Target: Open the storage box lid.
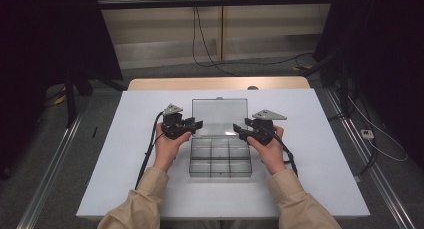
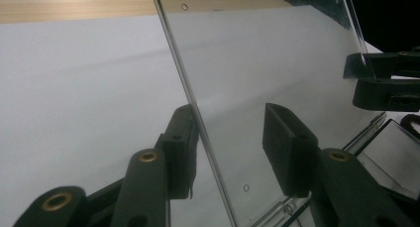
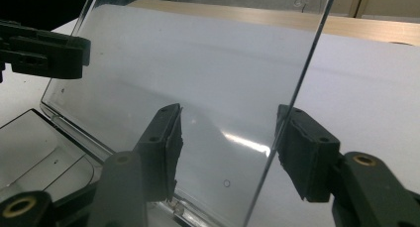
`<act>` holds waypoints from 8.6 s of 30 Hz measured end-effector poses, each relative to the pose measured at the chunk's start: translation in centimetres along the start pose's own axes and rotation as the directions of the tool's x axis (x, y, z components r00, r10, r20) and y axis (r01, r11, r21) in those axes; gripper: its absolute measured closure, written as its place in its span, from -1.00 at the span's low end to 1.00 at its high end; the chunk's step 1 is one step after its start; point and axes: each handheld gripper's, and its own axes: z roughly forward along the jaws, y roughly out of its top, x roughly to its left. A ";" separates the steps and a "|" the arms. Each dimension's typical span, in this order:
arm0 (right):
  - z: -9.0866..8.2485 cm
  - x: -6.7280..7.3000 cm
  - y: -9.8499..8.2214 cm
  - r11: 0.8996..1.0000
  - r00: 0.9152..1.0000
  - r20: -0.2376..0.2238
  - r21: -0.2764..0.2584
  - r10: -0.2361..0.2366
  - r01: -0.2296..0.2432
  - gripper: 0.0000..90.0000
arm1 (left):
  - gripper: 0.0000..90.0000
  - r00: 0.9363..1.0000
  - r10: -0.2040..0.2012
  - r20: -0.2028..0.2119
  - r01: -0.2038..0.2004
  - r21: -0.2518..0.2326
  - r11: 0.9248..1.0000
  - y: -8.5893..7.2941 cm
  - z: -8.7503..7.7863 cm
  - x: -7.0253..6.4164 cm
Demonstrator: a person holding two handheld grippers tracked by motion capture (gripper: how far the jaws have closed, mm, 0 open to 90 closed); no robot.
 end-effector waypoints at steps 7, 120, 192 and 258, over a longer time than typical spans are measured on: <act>0.1 -0.1 -0.1 1.000 1.000 0.005 0.007 0.012 -0.012 -0.05 | 0.18 1.000 -0.005 -0.007 0.005 0.017 1.000 -0.1 0.3 0.0; 3.3 -0.3 -0.6 0.971 0.981 -0.017 0.146 0.194 -0.190 -0.83 | -0.77 0.991 -0.127 -0.042 0.132 0.160 0.978 -0.5 4.1 0.0; -5.1 -0.4 0.2 0.996 1.000 -0.012 0.092 0.003 -0.002 -0.71 | -0.87 0.999 0.049 0.019 -0.050 0.088 0.995 -0.2 -3.8 -0.4; -10.5 -4.0 -6.3 0.965 0.997 0.026 0.258 -0.067 0.058 0.44 | -0.87 0.991 0.125 0.053 -0.130 0.095 0.987 -4.7 -11.4 1.2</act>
